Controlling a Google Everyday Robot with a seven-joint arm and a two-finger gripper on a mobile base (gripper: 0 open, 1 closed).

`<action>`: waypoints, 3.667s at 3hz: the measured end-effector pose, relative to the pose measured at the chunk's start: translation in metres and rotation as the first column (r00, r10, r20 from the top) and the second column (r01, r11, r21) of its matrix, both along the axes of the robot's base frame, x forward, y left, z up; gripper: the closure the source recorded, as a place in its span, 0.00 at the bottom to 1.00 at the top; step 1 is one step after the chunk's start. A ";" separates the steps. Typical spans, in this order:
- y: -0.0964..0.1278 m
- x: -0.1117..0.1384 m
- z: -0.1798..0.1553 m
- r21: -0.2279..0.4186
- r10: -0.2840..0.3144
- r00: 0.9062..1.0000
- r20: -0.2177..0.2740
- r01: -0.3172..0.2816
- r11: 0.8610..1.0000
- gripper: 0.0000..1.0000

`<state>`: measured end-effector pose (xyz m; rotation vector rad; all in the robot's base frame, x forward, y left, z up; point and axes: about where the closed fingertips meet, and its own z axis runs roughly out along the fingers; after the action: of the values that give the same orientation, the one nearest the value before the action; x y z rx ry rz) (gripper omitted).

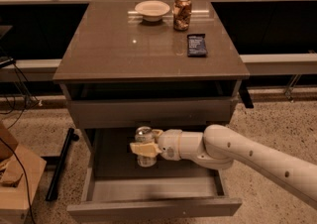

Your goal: Place 7up can into middle drawer

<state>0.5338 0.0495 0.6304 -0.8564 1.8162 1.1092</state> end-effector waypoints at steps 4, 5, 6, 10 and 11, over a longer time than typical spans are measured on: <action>-0.041 0.008 -0.108 -0.069 -0.041 0.994 0.103 0.048 0.996 1.00; -0.058 0.016 -0.129 -0.040 -0.058 0.991 0.117 0.063 0.997 1.00; -0.065 0.022 -0.145 -0.051 -0.048 0.993 0.104 0.053 0.997 1.00; -0.082 0.041 -0.195 -0.063 -0.114 0.992 0.061 0.117 0.991 0.26; -0.079 0.041 -0.195 -0.062 -0.108 0.992 0.060 0.111 0.992 0.00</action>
Offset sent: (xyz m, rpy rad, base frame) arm -0.0035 -0.0335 -0.1055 -0.2463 -0.0380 0.0301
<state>0.5744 -0.0293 0.4350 -0.8076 1.8385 0.9520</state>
